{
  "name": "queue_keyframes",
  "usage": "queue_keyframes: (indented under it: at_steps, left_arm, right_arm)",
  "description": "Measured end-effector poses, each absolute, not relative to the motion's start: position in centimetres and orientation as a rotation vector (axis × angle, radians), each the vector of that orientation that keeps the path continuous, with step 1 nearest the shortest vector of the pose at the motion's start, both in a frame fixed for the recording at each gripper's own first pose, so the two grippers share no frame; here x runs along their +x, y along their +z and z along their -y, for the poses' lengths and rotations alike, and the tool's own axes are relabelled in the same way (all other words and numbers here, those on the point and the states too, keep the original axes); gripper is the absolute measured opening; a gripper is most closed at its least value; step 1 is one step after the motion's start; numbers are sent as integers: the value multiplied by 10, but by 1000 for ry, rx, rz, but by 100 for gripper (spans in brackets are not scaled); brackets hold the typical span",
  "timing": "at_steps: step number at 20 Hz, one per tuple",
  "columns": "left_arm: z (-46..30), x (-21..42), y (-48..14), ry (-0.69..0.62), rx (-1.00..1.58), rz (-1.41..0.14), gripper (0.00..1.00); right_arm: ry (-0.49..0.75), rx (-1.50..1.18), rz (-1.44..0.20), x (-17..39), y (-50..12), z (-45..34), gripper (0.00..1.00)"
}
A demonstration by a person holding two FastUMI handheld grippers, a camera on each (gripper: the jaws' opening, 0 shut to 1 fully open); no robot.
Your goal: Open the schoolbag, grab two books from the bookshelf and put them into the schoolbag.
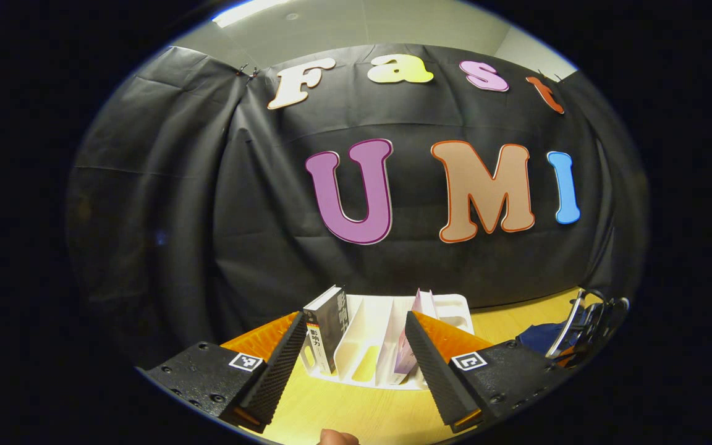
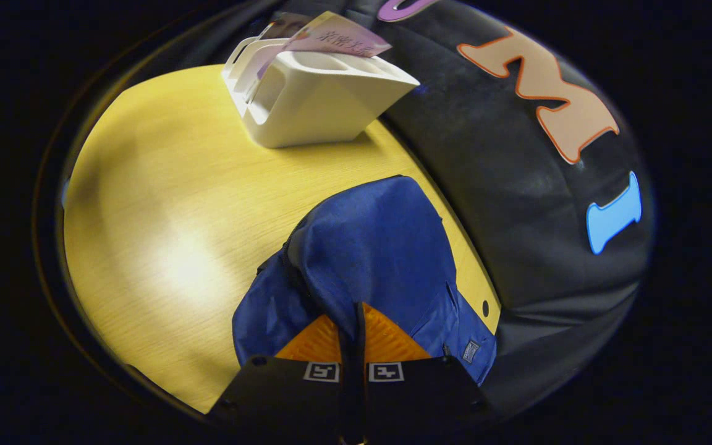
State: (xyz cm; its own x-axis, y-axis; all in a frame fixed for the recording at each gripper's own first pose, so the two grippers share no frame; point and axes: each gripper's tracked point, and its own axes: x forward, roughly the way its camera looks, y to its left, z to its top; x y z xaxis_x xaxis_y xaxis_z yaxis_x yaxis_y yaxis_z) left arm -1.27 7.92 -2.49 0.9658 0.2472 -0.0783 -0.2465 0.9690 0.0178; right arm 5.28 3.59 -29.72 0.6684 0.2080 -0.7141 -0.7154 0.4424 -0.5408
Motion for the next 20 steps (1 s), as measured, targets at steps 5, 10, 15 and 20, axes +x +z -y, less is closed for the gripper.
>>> queue_keyframes:
  at_steps: [5,10,15,20]
  left_arm:
    - [-68,-7,-27,221,9,-86,94]
    - [-51,5,-28,179,26,-89,94]
    - [-37,22,-34,157,54,-115,94]
    - [-25,38,-38,123,62,-130,94]
  right_arm:
    - [558,-695,-621,68,-253,-28,4]
    - [467,-412,-634,83,-224,-1,4]
    - [358,-71,-637,91,-199,22,4]
    - [295,121,-595,98,-178,49,4]
